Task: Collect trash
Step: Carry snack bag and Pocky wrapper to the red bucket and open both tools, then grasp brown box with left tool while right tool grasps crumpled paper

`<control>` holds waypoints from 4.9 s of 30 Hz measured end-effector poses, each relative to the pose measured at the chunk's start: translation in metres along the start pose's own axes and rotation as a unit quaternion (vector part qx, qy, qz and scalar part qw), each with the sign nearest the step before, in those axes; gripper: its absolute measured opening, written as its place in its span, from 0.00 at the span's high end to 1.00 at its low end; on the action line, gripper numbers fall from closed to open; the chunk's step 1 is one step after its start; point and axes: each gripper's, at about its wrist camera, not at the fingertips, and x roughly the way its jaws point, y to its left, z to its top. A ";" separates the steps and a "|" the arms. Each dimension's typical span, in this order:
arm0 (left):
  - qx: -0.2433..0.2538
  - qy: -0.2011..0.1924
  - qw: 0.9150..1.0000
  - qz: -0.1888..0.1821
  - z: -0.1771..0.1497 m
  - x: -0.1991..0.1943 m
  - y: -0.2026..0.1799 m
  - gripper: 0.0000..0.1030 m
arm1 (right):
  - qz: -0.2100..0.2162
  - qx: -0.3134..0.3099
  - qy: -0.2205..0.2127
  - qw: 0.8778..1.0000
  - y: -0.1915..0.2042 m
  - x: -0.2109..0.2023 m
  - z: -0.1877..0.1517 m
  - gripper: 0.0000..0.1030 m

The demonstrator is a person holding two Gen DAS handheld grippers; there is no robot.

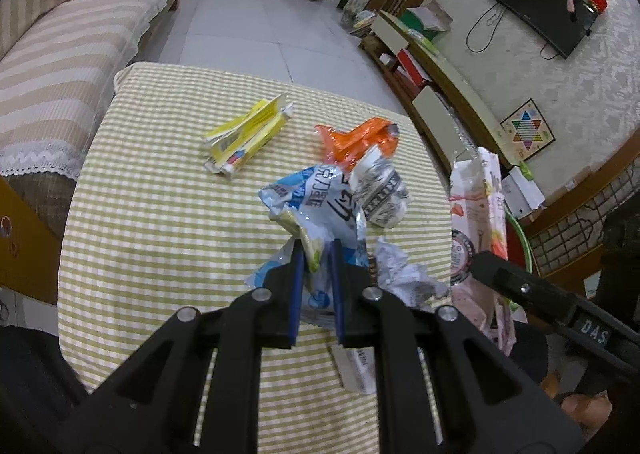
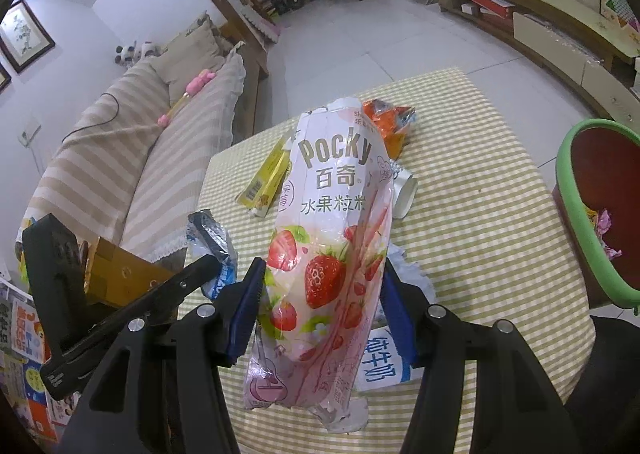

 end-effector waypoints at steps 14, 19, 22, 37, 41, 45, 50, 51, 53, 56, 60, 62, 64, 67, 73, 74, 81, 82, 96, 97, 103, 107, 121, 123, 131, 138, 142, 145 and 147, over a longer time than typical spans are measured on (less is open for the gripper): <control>0.022 0.000 1.000 -0.011 0.001 -0.001 -0.019 0.88 | -0.003 0.023 -0.020 1.000 -0.023 -0.022 0.004 0.47; 0.035 -0.007 0.999 -0.011 0.004 -0.006 -0.025 0.88 | -0.007 0.027 -0.031 0.999 -0.026 -0.028 0.006 0.47; 0.041 -0.008 0.999 -0.013 0.006 -0.009 -0.028 0.88 | -0.007 0.031 -0.036 0.999 -0.027 -0.031 0.006 0.47; 0.066 -0.027 0.997 -0.012 0.016 -0.021 -0.045 0.88 | -0.010 0.045 -0.060 0.997 -0.038 -0.044 0.010 0.47; 0.070 -0.025 0.997 -0.013 0.018 -0.019 -0.050 0.88 | -0.009 0.052 -0.064 0.997 -0.044 -0.045 0.010 0.47; 0.073 -0.020 0.997 -0.015 0.018 -0.015 -0.054 0.88 | -0.010 0.058 -0.062 0.996 -0.050 -0.045 0.009 0.47; 0.077 -0.011 0.997 -0.017 0.017 -0.009 -0.061 0.88 | -0.011 0.066 -0.062 0.996 -0.057 -0.045 0.009 0.47; 0.078 -0.010 0.997 -0.018 0.017 -0.008 -0.063 0.88 | -0.012 0.068 -0.063 0.996 -0.059 -0.046 0.010 0.47; 0.083 -0.009 0.996 -0.020 0.017 -0.006 -0.069 0.88 | -0.013 0.072 -0.064 0.995 -0.065 -0.048 0.010 0.47; 0.088 -0.008 0.996 -0.026 0.018 -0.002 -0.079 0.88 | -0.017 0.078 -0.067 0.995 -0.074 -0.053 0.010 0.47; 0.100 -0.003 0.994 -0.033 0.017 0.003 -0.092 0.88 | -0.024 0.092 -0.074 0.993 -0.089 -0.062 0.007 0.47; 0.108 0.001 0.993 -0.038 0.015 0.006 -0.101 0.88 | -0.028 0.100 -0.078 0.991 -0.099 -0.068 0.006 0.47; 0.114 0.005 0.993 -0.042 0.014 0.010 -0.108 0.88 | -0.031 0.107 -0.082 0.990 -0.106 -0.071 0.005 0.47; 0.123 0.011 0.991 -0.048 0.011 0.016 -0.120 0.88 | -0.039 0.121 -0.088 0.988 -0.121 -0.080 0.002 0.47; 0.144 0.023 0.988 -0.060 0.006 0.028 -0.145 0.88 | -0.052 0.145 -0.100 0.983 -0.150 -0.094 -0.002 0.47; 0.146 0.025 0.987 -0.062 0.005 0.030 -0.149 0.88 | -0.055 0.150 -0.102 0.982 -0.155 -0.097 -0.003 0.47; 0.167 0.038 0.982 -0.075 -0.001 0.049 -0.176 0.88 | -0.073 0.171 -0.121 0.975 -0.183 -0.116 -0.009 0.47; 0.169 0.040 0.982 -0.077 -0.002 0.052 -0.180 0.88 | -0.076 0.174 -0.123 0.974 -0.186 -0.118 -0.009 0.47; 0.227 0.090 0.960 -0.134 -0.009 0.118 -0.267 0.88 | -0.118 0.217 -0.145 0.958 -0.253 -0.140 -0.020 0.47; 0.231 0.091 0.958 -0.141 -0.009 0.122 -0.275 0.88 | -0.121 0.218 -0.147 0.957 -0.258 -0.142 -0.019 0.47; 0.246 0.098 0.951 -0.158 -0.007 0.140 -0.311 0.88 | -0.137 0.215 -0.157 0.954 -0.283 -0.150 -0.004 0.47; 0.268 0.089 0.946 -0.157 -0.007 0.146 -0.330 0.80 | -0.143 0.211 -0.159 0.954 -0.294 -0.149 0.008 0.44; 0.262 0.058 0.958 -0.106 -0.007 0.120 -0.278 0.34 | -0.130 0.213 -0.131 0.959 -0.275 -0.134 0.003 0.28; 0.259 0.056 0.960 -0.093 -0.008 0.114 -0.262 0.34 | -0.122 0.216 -0.123 0.961 -0.266 -0.127 -0.001 0.28; 0.192 0.056 0.979 -0.035 -0.009 0.083 -0.167 0.32 | -0.106 0.189 -0.073 0.973 -0.215 -0.090 -0.016 0.28; 0.129 0.064 0.989 0.028 -0.017 0.069 -0.077 0.32 | -0.098 0.157 -0.046 0.982 -0.173 -0.066 -0.023 0.27; 0.092 0.082 0.992 0.037 -0.027 0.070 -0.041 0.32 | -0.099 0.153 -0.026 0.983 -0.160 -0.055 -0.031 0.27; 0.082 0.103 0.991 0.035 -0.031 0.081 -0.028 0.32 | -0.097 0.148 -0.015 0.984 -0.151 -0.050 -0.035 0.27; 0.078 0.112 0.990 0.028 -0.035 0.089 -0.025 0.32 | -0.095 0.141 -0.009 0.985 -0.144 -0.048 -0.036 0.27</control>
